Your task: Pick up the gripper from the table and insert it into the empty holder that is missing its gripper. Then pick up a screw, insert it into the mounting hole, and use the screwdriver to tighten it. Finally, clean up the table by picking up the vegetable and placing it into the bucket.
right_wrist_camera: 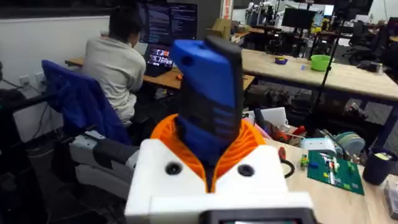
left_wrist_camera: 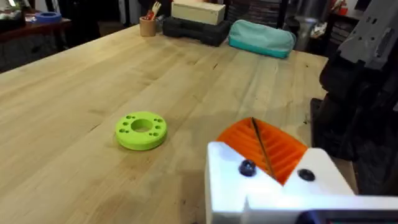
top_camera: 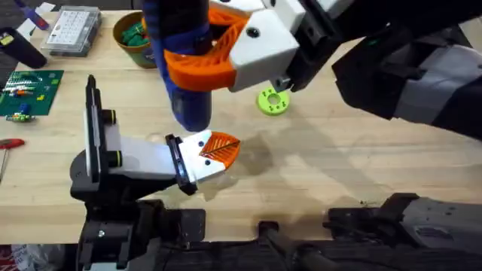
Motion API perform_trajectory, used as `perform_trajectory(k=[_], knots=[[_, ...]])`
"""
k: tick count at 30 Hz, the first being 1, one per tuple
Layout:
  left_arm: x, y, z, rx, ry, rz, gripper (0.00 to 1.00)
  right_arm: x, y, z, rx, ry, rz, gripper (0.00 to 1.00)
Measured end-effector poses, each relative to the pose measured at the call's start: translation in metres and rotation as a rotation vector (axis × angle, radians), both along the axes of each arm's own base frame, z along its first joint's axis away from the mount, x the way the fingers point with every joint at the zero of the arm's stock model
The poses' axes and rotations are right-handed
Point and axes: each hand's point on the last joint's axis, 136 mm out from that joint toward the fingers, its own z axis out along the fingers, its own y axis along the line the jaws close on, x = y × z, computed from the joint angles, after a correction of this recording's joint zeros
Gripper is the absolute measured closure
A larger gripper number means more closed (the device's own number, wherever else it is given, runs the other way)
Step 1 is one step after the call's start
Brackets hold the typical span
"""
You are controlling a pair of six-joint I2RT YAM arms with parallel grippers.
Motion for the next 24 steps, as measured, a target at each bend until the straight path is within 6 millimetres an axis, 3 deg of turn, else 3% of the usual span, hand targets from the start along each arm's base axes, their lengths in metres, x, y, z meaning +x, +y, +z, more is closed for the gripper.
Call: perform_trajectory(k=[15, 24], knots=[[0.0, 0.0, 0.0, 0.0, 0.0, 0.0, 0.997, -0.004, -0.001, -0.004, -0.006, -0.033, 0.023, 0.991], [0.0, 0.0, 0.0, 0.0, 0.0, 0.0, 0.997, -0.002, 0.0, -0.028, -0.032, 0.0, 0.008, 0.991]])
